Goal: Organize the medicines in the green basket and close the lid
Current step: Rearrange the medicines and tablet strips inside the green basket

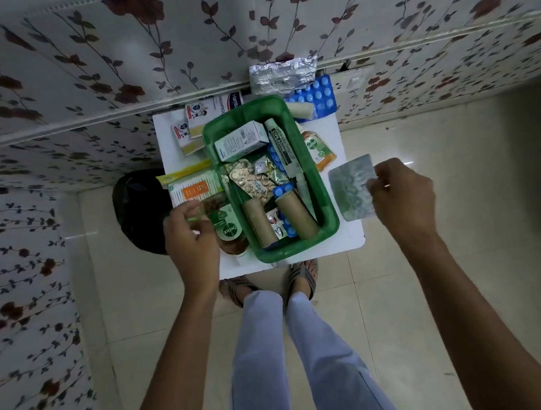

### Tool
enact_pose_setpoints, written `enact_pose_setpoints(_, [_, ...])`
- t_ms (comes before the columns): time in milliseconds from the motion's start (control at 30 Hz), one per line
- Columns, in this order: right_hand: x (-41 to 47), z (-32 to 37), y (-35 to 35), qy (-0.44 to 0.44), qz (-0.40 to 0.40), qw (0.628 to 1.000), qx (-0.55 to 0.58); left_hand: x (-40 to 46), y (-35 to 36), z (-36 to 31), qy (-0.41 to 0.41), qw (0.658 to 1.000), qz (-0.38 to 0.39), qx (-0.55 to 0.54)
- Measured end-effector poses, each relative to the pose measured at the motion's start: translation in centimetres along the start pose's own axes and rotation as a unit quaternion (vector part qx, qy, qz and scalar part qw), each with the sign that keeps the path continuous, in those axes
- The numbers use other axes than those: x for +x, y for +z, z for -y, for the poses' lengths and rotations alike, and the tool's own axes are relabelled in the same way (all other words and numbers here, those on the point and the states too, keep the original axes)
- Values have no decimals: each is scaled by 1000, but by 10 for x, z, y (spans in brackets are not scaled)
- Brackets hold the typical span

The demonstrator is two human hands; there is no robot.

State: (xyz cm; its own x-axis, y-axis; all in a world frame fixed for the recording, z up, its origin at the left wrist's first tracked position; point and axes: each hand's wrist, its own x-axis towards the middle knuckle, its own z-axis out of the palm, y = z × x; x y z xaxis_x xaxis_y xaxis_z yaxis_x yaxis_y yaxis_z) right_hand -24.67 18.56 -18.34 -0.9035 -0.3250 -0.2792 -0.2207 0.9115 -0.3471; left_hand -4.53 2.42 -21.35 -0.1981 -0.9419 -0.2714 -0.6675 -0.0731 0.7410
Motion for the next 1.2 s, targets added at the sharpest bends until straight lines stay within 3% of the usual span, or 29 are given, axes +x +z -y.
enact_pose_setpoints(167, [-31,34,-33,-163,-115,978,52,5,3,24,-90,992,68,48])
enact_pose_setpoints(333, [-33,77,-3,-311,-71,943,94,5,20,28,-120,984,124,38])
enact_pose_setpoints(533, [-21,78,57,-419,-5,906,-52,8,21,18,-139,984,107,10])
enact_pose_setpoints(833, [-56,70,41,-329,46,939,88,5,10,19,-137,986,96,-13])
enact_pose_setpoints(967, [-64,81,29,-282,91,941,167,4,-25,-2,-159,979,59,-117])
enact_pose_setpoints(1100, [-65,102,27,-222,237,919,222,-6,-38,-43,-132,945,172,-243])
enact_pose_setpoints(1200, [-52,108,25,-188,222,928,233,-11,-25,-63,-124,930,253,-238])
